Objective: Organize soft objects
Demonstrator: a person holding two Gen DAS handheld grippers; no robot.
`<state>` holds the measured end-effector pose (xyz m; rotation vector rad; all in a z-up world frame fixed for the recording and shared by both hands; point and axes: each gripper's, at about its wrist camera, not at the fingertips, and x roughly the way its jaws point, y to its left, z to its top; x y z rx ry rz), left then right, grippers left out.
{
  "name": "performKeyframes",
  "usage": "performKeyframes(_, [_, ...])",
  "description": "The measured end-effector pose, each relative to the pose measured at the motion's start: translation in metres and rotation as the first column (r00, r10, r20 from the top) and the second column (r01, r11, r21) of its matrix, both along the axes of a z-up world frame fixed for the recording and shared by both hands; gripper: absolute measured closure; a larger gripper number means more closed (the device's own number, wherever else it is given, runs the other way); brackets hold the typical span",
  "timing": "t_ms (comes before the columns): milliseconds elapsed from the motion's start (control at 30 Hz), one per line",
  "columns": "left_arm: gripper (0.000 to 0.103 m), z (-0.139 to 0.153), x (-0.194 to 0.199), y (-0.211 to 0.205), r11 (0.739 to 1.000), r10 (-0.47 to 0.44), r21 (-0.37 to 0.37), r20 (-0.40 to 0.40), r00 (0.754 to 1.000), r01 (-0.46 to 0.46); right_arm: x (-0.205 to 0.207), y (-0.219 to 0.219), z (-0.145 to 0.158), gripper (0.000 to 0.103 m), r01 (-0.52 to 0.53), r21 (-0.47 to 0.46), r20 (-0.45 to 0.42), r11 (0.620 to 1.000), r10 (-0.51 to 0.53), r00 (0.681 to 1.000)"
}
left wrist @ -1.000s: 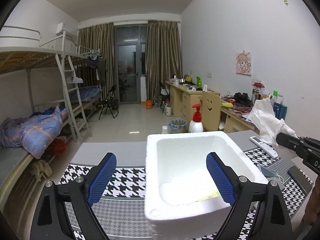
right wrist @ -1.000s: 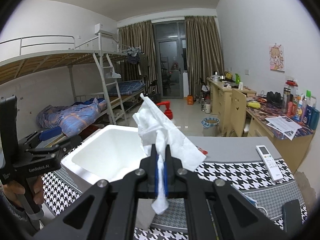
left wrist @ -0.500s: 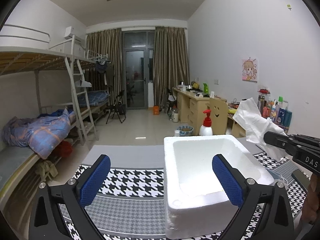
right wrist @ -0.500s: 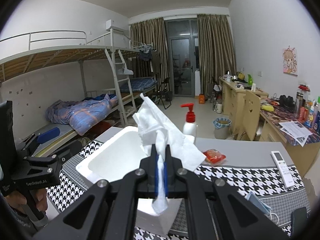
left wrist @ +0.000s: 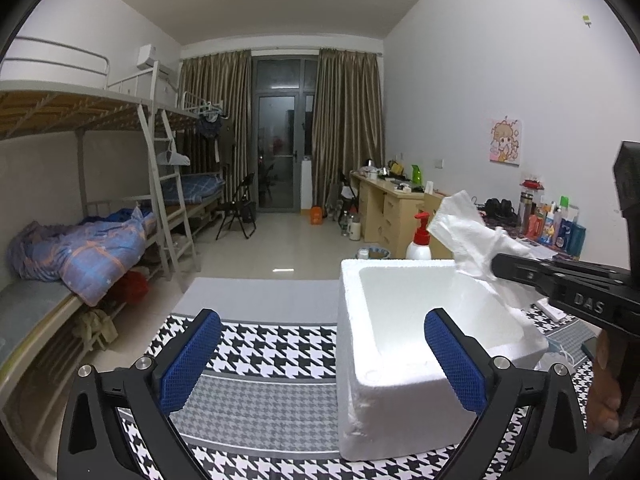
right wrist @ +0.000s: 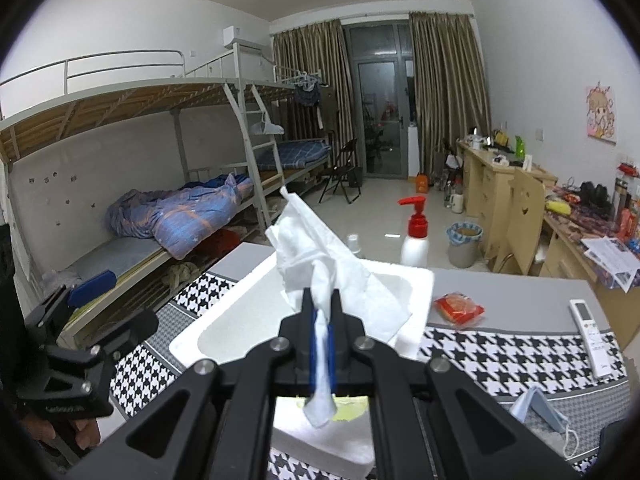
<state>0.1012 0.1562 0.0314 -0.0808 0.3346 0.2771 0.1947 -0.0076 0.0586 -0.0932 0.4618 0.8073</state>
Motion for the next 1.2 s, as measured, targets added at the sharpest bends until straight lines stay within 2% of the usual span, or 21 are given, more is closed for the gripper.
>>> performKeyframes(133, [0.001,-0.002,-0.003,0.002,1.000,0.005,-0.005,-0.002,1.000,-0.005,0.004,0.007,-0.004,0.094,-0.001,-0.016,-0.023,1.000,0.000,1.000])
performKeyframes(200, [0.001,-0.004,-0.004,0.002,1.000,0.004,-0.010,-0.005,1.000,-0.004,0.003,0.010,-0.005,0.080,-0.009,-0.025,-0.027,1.000,0.008,1.000])
performKeyframes(267, [0.001,-0.004,-0.004,0.002,1.000,0.006,-0.011,-0.005,1.000,-0.006,0.000,0.011,-0.005,0.051,-0.012,-0.023,-0.018,1.000,0.012,1.000])
performKeyframes(333, [0.001,-0.004,-0.005,0.003,1.000,0.004,-0.013,-0.005,1.000,-0.004,-0.005,0.011,-0.003,0.039,-0.017,-0.016,0.002,1.000,0.017,1.000])
performKeyframes(467, [0.001,-0.003,-0.006,0.002,1.000,0.005,-0.012,-0.002,1.000,-0.005,-0.013,0.007,0.002,0.033,-0.030,-0.006,0.031,1.000,0.030,0.999])
performKeyframes(667, [0.001,-0.001,-0.006,-0.003,1.000,-0.002,-0.008,0.006,1.000,0.002,-0.014,-0.001,0.006,0.031,-0.010,0.004,0.037,1.000,0.009,0.999])
performKeyframes(767, [0.001,0.001,-0.008,-0.009,1.000,-0.014,-0.004,0.011,1.000,0.014,-0.020,-0.009,0.008,0.022,0.001,0.019,0.055,1.000,-0.002,0.999])
performKeyframes(900, [0.001,0.003,-0.010,-0.015,1.000,-0.027,-0.006,0.015,1.000,0.027,-0.028,-0.022,0.011,0.017,0.016,0.042,0.077,0.999,-0.019,0.997])
performKeyframes(967, [0.001,0.005,-0.012,-0.019,0.999,-0.037,-0.002,0.021,0.999,0.037,-0.032,-0.029,0.011,0.010,0.030,0.047,0.088,0.998,-0.034,0.996])
performKeyframes(1200, [0.001,0.014,-0.023,-0.034,0.998,-0.061,0.016,0.044,0.997,0.060,-0.051,-0.052,0.015,0.005,0.072,0.074,0.136,0.995,-0.081,0.987])
